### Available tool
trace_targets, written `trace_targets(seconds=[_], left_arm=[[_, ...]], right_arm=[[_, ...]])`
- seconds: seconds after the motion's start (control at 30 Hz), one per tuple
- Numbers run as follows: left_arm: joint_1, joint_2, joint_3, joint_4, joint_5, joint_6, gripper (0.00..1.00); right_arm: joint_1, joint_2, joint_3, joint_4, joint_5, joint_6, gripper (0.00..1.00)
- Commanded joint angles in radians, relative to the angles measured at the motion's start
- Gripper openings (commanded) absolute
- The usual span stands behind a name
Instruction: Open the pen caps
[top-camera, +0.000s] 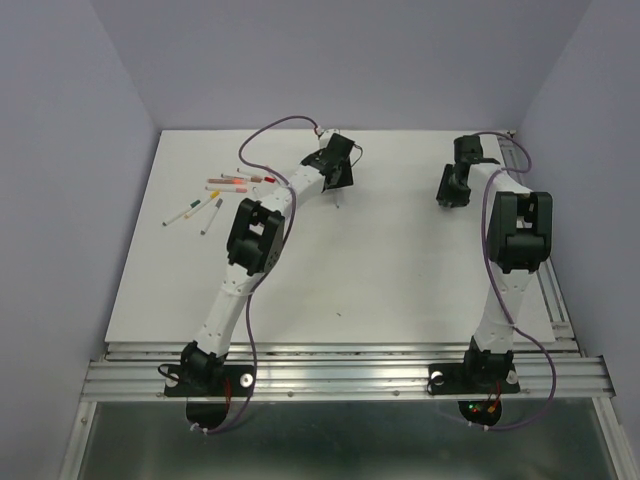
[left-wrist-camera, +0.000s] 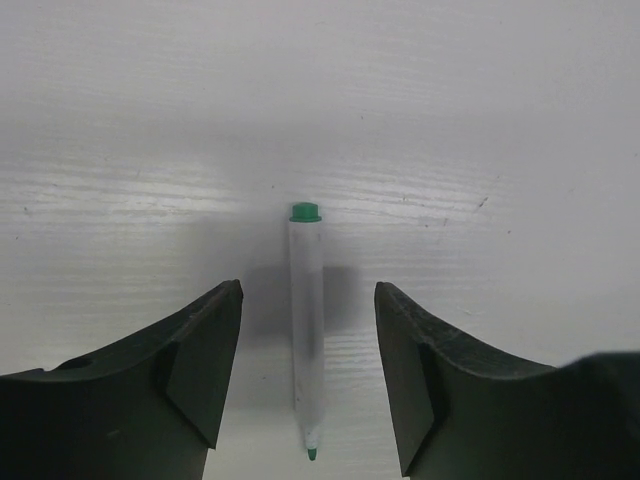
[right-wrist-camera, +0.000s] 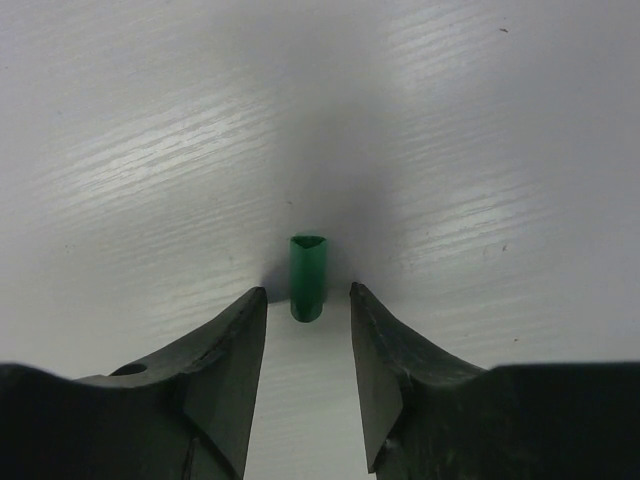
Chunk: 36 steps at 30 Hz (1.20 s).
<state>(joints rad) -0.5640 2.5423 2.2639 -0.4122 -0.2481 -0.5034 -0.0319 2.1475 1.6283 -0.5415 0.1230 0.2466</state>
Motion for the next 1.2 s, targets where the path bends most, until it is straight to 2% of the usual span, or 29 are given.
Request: trace_targets(seconds=[0.0, 0.07, 0.17, 0.2, 0.23, 0.27, 0.3, 0.33, 0.4, 0.47, 0.6, 0.77, 0.9, 1.0, 1.17], left_arm=[[-0.005, -0.152, -0.015, -0.004, -0.002, 0.023, 0.68], [-0.004, -0.184, -0.018, -0.005, 0.006, 0.031, 0.71], [-0.005, -0.282, -0.064, -0.008, 0.004, 0.042, 0.75], [-0.004, -0.313, -0.085, -0.008, -0.015, 0.043, 0.77], [-0.005, -0.377, -0.137, -0.011, -0.034, 0.048, 0.80], [-0.004, -0.413, -0.165, -0.020, -0.101, 0.037, 0.97], [-0.001, -0.483, -0.235, -0.036, -0.133, 0.017, 0.99], [0.003, -0.484, -0.236, -0.037, -0.154, 0.013, 0.99], [0.015, -0.592, -0.375, -0.028, -0.184, -0.003, 0.99], [0.044, -0.683, -0.510, -0.013, -0.187, -0.024, 0.99], [0.120, -0.752, -0.658, -0.007, -0.185, -0.067, 0.99], [0.199, -0.648, -0.604, -0.072, -0.157, -0.087, 0.99], [0.213, -0.528, -0.486, -0.129, -0.163, -0.083, 0.99], [0.228, -0.441, -0.406, -0.169, -0.149, -0.081, 0.99], [0.251, -0.369, -0.363, -0.195, -0.138, -0.107, 0.96]], right_arm=[[-0.002, -0.015, 0.036, -0.046, 0.017, -0.007, 0.46], [-0.002, -0.040, 0.038, -0.049, 0.007, -0.013, 0.51], [-0.002, -0.084, 0.019, -0.031, -0.057, -0.027, 0.75], [-0.002, -0.121, 0.001, -0.008, -0.090, -0.026, 1.00], [-0.002, -0.142, -0.011, 0.008, -0.111, -0.024, 1.00], [-0.002, -0.164, -0.022, 0.018, -0.118, -0.021, 1.00], [-0.002, -0.207, -0.047, 0.035, -0.164, -0.014, 1.00], [-0.002, -0.230, -0.060, 0.043, -0.178, -0.007, 1.00], [-0.002, -0.280, -0.100, 0.073, -0.197, 0.017, 1.00], [-0.002, -0.368, -0.184, 0.106, -0.221, 0.043, 1.00], [-0.002, -0.538, -0.375, 0.245, -0.278, 0.159, 1.00], [-0.002, -0.736, -0.615, 0.420, -0.362, 0.270, 1.00], [-0.002, -0.776, -0.646, 0.420, -0.379, 0.310, 1.00], [-0.002, -0.798, -0.662, 0.411, -0.338, 0.329, 1.00], [-0.002, -0.818, -0.685, 0.373, -0.292, 0.323, 1.00]])
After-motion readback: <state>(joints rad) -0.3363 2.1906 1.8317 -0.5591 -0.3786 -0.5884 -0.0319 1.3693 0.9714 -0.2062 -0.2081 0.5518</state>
